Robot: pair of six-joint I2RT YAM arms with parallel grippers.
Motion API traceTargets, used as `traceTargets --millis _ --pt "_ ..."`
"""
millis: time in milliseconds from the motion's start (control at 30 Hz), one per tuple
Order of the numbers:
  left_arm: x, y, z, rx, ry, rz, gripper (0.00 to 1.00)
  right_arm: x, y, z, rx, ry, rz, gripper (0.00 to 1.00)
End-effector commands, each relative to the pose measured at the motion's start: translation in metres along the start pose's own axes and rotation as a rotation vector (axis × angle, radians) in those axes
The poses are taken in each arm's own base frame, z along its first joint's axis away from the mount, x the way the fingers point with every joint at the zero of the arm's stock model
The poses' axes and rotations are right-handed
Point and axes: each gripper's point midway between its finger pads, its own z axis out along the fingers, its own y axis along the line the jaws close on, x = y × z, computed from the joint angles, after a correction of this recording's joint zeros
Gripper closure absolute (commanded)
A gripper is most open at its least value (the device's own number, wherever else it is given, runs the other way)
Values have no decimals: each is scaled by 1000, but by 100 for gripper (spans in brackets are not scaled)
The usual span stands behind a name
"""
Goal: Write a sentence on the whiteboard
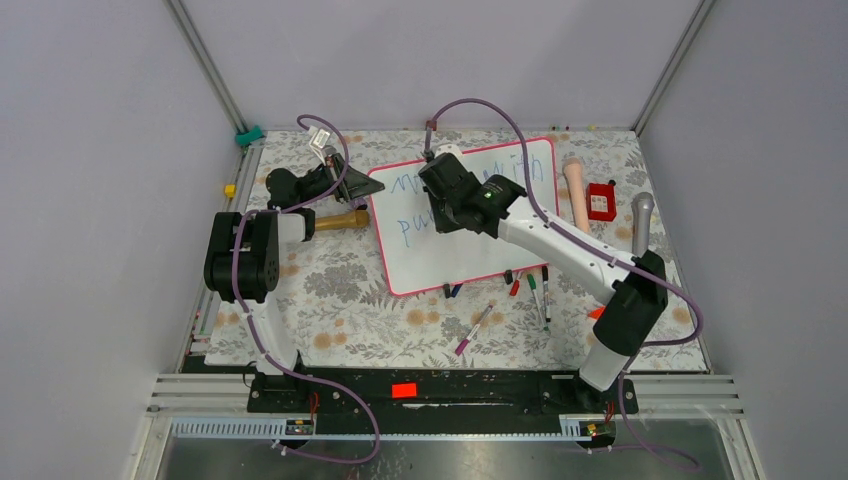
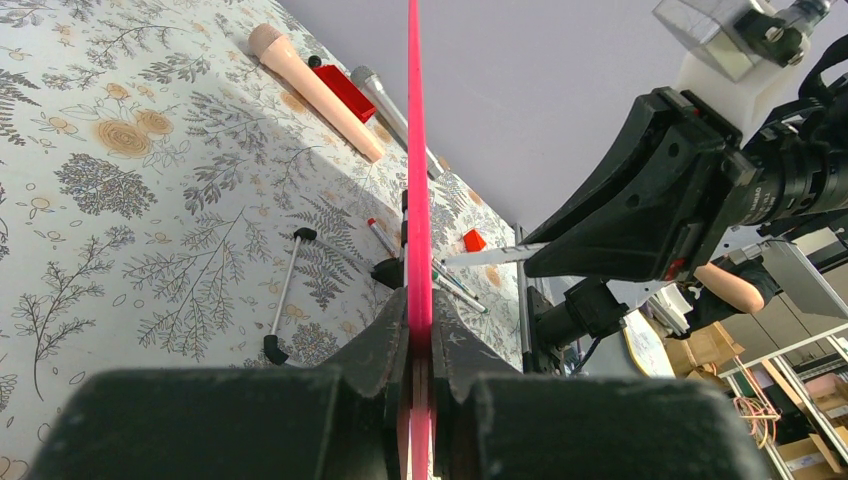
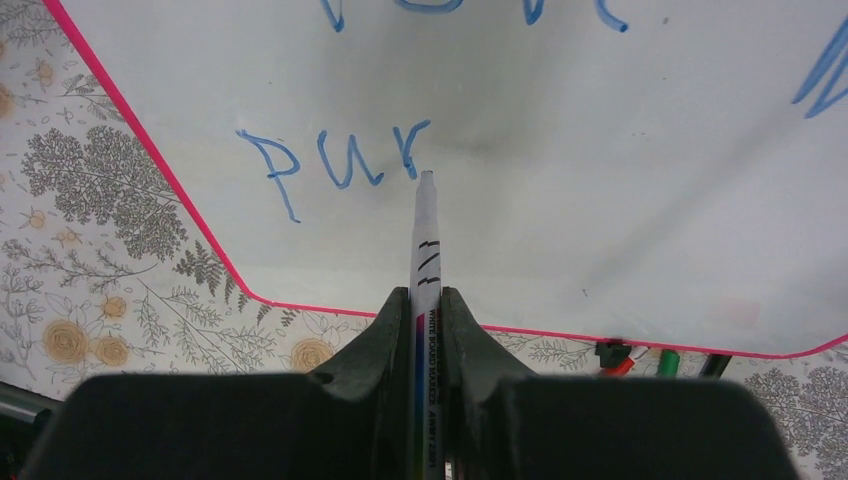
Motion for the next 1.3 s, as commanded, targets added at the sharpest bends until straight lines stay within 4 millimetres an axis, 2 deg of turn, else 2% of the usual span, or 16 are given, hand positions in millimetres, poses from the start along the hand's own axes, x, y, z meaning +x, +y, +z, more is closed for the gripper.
traceTargets --millis 0,167,433,633,867,1100,1267 --pt "-12 -22 3 54 20 128 100 -14 -20 -16 45 -59 25 100" --pt "-11 -22 3 53 20 126 100 -18 -23 -10 74 -65 29 100" --pt "-11 -23 3 54 20 130 100 -26 -16 -5 59 -70 32 100" --pt "-12 -24 3 56 21 132 100 -26 -14 -3 46 -69 26 100" --pt "-13 -24 3 55 20 133 100 -22 -9 7 40 -46 18 100" --pt "-13 -24 4 57 21 135 100 -11 -10 18 55 -13 25 100" --pt "-13 -25 4 57 22 136 100 20 -16 19 58 51 34 100"
